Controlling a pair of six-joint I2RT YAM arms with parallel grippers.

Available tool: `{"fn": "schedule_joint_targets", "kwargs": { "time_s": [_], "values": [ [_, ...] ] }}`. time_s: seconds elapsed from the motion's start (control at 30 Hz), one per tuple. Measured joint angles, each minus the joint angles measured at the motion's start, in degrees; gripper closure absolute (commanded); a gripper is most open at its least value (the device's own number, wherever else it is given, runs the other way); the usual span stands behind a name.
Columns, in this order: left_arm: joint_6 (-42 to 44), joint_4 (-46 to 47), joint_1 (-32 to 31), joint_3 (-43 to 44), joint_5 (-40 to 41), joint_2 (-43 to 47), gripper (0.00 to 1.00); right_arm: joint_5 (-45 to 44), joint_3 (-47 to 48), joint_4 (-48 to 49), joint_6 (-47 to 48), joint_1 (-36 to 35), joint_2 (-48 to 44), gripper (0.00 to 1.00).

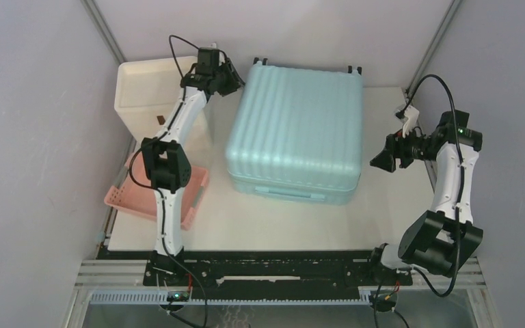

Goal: Open, take out, and arrange the luggage

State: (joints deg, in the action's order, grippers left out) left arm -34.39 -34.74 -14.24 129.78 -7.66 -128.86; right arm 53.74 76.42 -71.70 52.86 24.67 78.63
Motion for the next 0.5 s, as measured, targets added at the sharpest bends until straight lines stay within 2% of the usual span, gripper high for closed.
{"fn": "schedule_joint_targets", "kwargs": {
  "time_s": [0.23,0.5],
  "values": [
    [-6.0,5.2,-1.7,2.5,-0.2,-3.6,0.49,3.4,0.0,-0.9,-1.4,-1.8,-2.8,0.25],
    [-9.2,5.5,-3.3,4.3,4.3,-1.7,0.35,3.6,-0.2,-5.0,0.2,-6.0,-5.2,0.23]
  ]
}}
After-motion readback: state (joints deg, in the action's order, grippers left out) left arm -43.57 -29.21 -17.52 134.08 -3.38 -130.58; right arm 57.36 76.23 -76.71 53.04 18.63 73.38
